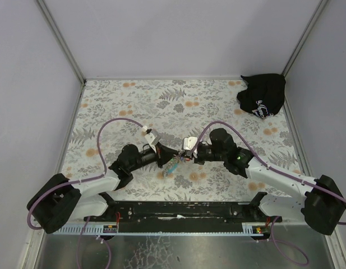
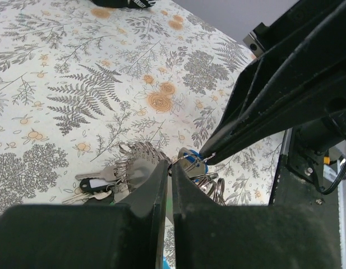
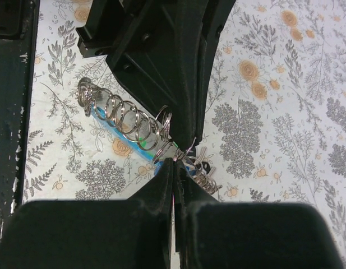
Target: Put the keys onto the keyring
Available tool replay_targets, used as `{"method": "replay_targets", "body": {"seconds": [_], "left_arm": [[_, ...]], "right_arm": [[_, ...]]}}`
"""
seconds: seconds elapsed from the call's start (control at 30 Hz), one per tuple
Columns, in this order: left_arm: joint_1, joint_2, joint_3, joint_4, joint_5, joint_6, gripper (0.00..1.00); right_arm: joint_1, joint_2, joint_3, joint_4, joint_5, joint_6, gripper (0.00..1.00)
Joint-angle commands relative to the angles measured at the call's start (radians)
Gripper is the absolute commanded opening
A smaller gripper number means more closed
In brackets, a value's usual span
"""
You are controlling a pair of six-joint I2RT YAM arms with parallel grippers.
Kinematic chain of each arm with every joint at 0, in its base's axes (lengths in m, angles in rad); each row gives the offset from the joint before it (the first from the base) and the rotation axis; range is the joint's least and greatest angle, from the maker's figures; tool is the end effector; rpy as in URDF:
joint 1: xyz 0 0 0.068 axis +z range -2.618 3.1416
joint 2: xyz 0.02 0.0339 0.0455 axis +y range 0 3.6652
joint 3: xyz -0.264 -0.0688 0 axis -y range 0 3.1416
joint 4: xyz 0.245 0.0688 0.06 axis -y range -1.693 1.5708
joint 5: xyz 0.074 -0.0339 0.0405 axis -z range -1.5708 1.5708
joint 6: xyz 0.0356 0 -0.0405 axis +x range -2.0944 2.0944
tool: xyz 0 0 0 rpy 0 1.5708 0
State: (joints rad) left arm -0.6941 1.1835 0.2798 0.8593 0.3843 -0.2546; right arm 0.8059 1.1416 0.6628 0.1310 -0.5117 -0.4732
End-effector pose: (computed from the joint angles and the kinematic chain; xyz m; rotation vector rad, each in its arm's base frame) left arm 0.1651 -0.1548 0.1978 0.6736 1.5768 -1.0283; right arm 0.1633 0.1953 0.2581 -1.4170 1.3197 0.7124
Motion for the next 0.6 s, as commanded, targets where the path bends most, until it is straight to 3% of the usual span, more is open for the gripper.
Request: {"method": "replay_targets", "body": {"seconds": [0.0,0.33,0.57], "left_arm": [[0.003,-0.046,0.034,0.039,-0.125,-0.078,0.00],[0.004,-0.115,0.009,0.056,-0.252,-0.248,0.00],[0.004,-0.144,-0.064,0.169,-0.314,-0.378,0.00]], "right_arm": [[0.040,-0.002,0.055,-0.027,-0.004,-0.035,0.00],[0.088,0.031,0.073,-0.058,0.090,-0.075,0.00],[0.114,0.051,0.081,-0.064,0.146,-0.089,0.00]]}}
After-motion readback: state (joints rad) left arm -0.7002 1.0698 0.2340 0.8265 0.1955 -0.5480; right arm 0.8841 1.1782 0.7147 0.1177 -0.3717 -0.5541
